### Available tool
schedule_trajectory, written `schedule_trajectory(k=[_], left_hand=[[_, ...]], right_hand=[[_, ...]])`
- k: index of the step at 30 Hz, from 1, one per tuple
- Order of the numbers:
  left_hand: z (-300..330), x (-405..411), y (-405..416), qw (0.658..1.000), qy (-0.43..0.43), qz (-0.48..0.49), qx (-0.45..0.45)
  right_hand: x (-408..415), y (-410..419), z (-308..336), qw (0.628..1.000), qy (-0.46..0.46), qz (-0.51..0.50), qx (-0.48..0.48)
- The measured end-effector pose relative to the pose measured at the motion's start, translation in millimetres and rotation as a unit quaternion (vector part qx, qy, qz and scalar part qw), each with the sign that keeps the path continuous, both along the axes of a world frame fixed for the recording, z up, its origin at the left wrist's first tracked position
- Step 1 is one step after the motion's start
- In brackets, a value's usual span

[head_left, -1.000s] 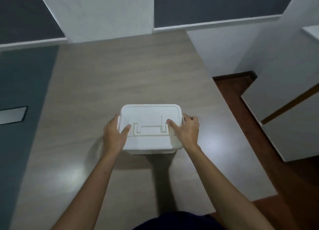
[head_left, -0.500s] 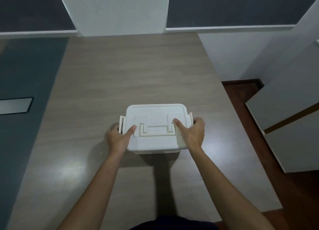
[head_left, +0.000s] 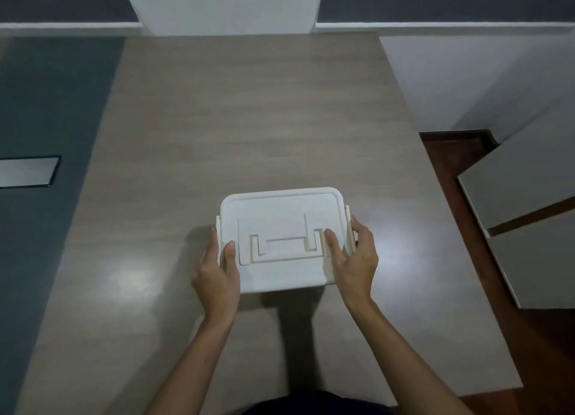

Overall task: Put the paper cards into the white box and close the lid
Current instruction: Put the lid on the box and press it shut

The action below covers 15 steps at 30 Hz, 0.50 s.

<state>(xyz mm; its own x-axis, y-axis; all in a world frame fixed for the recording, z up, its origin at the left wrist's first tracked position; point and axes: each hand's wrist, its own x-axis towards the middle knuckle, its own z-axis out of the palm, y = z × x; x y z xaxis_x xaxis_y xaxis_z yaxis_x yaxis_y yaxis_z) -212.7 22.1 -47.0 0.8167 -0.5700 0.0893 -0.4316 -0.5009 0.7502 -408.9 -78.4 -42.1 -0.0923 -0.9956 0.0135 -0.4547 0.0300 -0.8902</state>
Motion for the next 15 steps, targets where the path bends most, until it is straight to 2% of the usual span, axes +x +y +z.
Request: schedule_trajectory(k=[10, 15], left_hand=[[-2.1, 66.2, -100.9, 0.999, -0.017, 0.021, 0.038], [-3.0, 95.3, -143.0, 0.998, -0.009, -0.010, 0.066]], right_hand=[[67.4, -96.4, -3.7, 0.998, 0.044, -0.012, -0.044], [90.8, -137.1, -4.7, 0.995, 0.090, 0.002, -0.038]])
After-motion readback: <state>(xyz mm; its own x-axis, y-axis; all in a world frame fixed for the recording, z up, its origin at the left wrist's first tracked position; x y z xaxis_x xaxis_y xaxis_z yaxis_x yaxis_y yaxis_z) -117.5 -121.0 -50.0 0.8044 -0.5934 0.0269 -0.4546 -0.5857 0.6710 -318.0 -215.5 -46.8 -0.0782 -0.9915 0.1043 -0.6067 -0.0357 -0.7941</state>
